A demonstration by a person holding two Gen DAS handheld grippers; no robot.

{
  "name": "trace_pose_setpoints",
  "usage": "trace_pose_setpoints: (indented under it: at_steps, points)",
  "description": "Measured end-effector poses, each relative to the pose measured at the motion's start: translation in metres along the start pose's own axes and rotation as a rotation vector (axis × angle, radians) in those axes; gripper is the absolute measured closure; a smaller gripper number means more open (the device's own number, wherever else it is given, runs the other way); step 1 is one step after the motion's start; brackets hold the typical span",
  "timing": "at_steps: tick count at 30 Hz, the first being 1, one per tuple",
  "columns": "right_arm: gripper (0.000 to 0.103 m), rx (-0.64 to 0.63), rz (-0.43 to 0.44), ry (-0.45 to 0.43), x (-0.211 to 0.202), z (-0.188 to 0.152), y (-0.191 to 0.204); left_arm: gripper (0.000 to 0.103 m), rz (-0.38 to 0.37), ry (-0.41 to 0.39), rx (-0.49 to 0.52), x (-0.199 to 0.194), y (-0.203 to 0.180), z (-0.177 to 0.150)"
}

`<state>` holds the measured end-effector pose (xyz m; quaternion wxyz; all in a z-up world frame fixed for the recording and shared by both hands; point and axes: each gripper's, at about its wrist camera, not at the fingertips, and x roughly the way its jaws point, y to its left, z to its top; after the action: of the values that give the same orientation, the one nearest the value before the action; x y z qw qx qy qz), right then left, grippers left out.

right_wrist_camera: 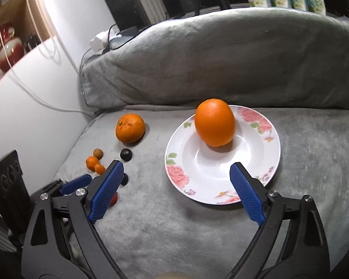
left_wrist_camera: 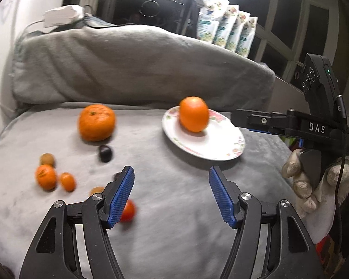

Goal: Organize fruits
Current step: 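Lower the orange onto the plate and open the right gripper, then grasp the dark plum with the right gripper while the left gripper grasps a tangerine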

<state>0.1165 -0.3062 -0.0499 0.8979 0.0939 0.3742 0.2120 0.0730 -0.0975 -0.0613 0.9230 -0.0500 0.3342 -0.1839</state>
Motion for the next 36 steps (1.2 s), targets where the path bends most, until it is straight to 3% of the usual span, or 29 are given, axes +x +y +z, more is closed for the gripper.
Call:
trace_pose_setpoints:
  at_steps: [10,19,26,30,36]
  points:
    - [0.008,-0.064,0.002,0.001,0.013,-0.004,0.026,0.036,0.121,-0.026,-0.104,-0.029,0.052,-0.017]
    - [0.009,-0.127,0.043,0.019,0.029,-0.004,0.052,0.037,0.171,-0.045,-0.152,-0.041,0.082,-0.023]
    - [0.031,-0.13,0.081,0.053,0.049,0.001,0.067,0.039,0.159,-0.031,-0.32,-0.031,0.116,-0.031]
    - [0.037,-0.136,0.098,0.082,0.065,0.001,0.076,0.052,0.165,-0.015,-0.371,-0.022,0.129,-0.032]
    - [0.044,-0.149,0.118,0.127,0.091,0.001,0.09,0.056,0.177,-0.016,-0.398,-0.012,0.136,-0.028]
